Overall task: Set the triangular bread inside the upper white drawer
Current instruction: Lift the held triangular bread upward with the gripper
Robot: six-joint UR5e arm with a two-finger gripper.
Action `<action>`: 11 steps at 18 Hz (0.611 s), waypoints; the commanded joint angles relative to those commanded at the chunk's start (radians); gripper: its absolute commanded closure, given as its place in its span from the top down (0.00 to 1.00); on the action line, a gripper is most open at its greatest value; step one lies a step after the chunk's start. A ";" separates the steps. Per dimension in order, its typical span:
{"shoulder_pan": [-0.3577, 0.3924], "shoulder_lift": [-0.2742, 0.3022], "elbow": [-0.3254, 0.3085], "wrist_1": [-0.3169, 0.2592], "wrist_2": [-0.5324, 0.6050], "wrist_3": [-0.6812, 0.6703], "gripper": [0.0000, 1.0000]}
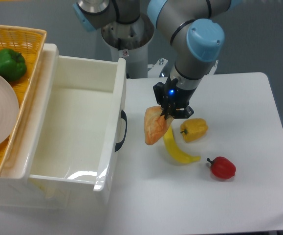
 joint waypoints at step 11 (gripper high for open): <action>0.077 0.002 0.049 0.000 -0.156 -0.112 0.11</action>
